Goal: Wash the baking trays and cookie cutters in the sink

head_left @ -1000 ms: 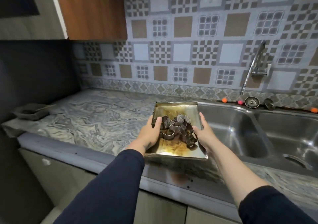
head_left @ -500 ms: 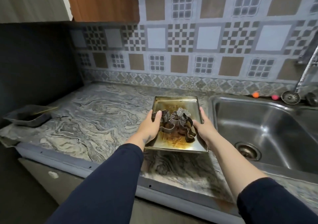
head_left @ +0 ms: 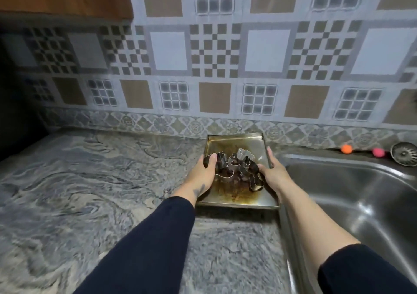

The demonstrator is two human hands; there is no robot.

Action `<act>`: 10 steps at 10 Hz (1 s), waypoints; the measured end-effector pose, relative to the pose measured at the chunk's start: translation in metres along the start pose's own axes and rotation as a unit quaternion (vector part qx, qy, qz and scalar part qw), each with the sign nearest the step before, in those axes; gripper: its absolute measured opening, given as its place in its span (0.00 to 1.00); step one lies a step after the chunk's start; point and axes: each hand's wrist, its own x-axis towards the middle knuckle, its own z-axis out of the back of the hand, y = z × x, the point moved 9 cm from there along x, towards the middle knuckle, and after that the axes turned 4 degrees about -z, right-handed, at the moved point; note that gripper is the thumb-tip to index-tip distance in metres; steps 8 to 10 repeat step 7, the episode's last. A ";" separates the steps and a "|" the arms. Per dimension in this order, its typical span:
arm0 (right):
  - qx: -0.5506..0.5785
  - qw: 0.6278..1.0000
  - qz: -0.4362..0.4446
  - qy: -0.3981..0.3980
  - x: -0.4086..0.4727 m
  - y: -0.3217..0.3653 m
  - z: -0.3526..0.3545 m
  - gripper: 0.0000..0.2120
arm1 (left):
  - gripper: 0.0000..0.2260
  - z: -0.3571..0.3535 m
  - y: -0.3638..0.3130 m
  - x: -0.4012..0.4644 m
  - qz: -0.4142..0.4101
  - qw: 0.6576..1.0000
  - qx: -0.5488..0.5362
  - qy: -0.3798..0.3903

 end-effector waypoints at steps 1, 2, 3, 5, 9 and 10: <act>0.012 1.000 -0.011 -0.001 0.042 0.000 0.002 0.33 | 0.32 -0.014 -0.003 0.041 0.016 1.000 0.017 -0.002; 0.017 0.999 -0.033 -0.004 0.068 -0.007 0.001 0.33 | 0.34 -0.026 -0.002 0.065 0.029 0.999 0.040 0.008; 0.002 0.999 -0.047 -0.015 0.083 -0.016 0.002 0.33 | 0.43 -0.035 0.001 0.085 0.033 0.998 0.056 0.021; -0.026 0.998 -0.047 -0.013 0.089 -0.013 0.007 0.33 | 0.40 -0.036 0.003 0.094 0.043 0.994 0.098 0.023; -0.047 0.998 -0.048 -0.013 0.062 -0.002 0.014 0.33 | 0.36 -0.021 -0.005 0.075 0.044 0.988 0.146 0.014; -0.047 0.998 -0.048 -0.013 0.062 -0.002 0.014 0.33 | 0.36 -0.021 -0.005 0.075 0.044 0.988 0.146 0.014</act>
